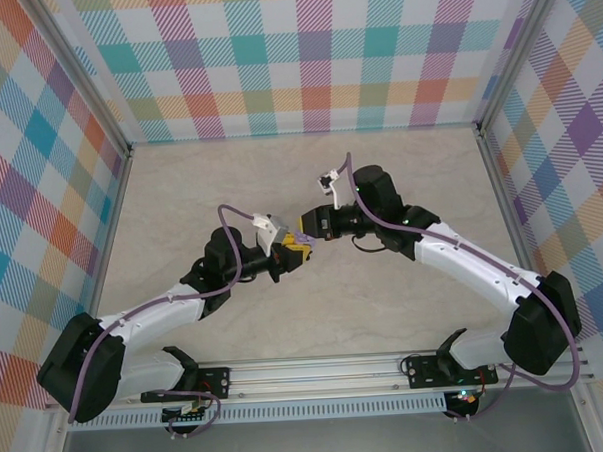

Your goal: Insert the wireless bluetooth earbuds into the charging case

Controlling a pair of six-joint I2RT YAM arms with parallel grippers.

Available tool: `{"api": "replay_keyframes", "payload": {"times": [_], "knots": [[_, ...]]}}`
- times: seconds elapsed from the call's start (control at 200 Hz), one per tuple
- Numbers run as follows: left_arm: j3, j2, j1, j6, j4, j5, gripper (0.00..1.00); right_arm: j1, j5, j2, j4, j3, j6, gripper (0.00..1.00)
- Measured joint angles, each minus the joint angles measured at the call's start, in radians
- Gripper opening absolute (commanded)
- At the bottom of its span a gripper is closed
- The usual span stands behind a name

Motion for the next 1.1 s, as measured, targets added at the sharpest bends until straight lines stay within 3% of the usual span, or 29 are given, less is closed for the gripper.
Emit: {"api": "replay_keyframes", "payload": {"times": [1.1], "knots": [[0.017,-0.026,-0.001,-0.058,-0.002,-0.021,0.24,0.01,0.01,0.005,-0.026,0.006,-0.035,0.27]]}}
